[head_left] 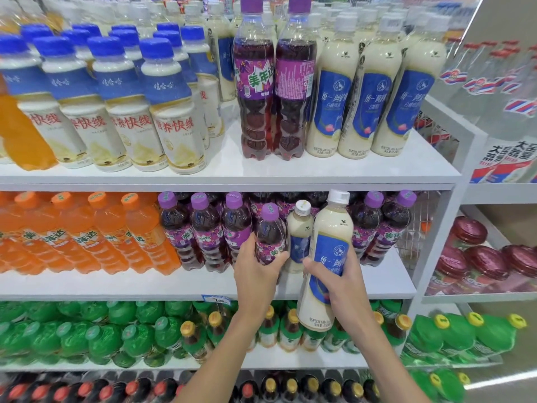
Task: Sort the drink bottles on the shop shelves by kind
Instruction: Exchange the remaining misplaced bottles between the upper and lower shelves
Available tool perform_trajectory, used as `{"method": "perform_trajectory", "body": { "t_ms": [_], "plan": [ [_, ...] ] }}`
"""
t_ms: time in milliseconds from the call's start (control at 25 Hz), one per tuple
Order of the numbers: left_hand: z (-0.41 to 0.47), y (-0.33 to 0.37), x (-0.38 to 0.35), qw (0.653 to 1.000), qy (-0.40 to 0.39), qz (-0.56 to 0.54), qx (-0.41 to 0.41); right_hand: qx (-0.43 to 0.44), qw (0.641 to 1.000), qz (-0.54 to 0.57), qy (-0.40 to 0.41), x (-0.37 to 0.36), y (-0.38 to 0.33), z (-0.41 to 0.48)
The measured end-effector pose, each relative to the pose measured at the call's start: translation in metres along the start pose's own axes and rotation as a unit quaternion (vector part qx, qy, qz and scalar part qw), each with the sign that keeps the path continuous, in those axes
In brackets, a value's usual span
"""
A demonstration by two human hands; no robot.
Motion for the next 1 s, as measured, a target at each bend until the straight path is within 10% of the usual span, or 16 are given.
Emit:
{"method": "perform_trajectory", "body": {
  "t_ms": [1000],
  "plan": [
    [-0.005,-0.042,-0.014,0.993,0.034,0.077,0.084,-0.026,0.999,-0.025,-0.007,-0.010,0.005,0.004]
  ]
}}
Point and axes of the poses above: each hand's wrist, its own z-axis towards the middle knuckle, its own x-axis out of the back of the hand, y = z × x, the point moved 7 cm from there along z, towards the middle knuckle
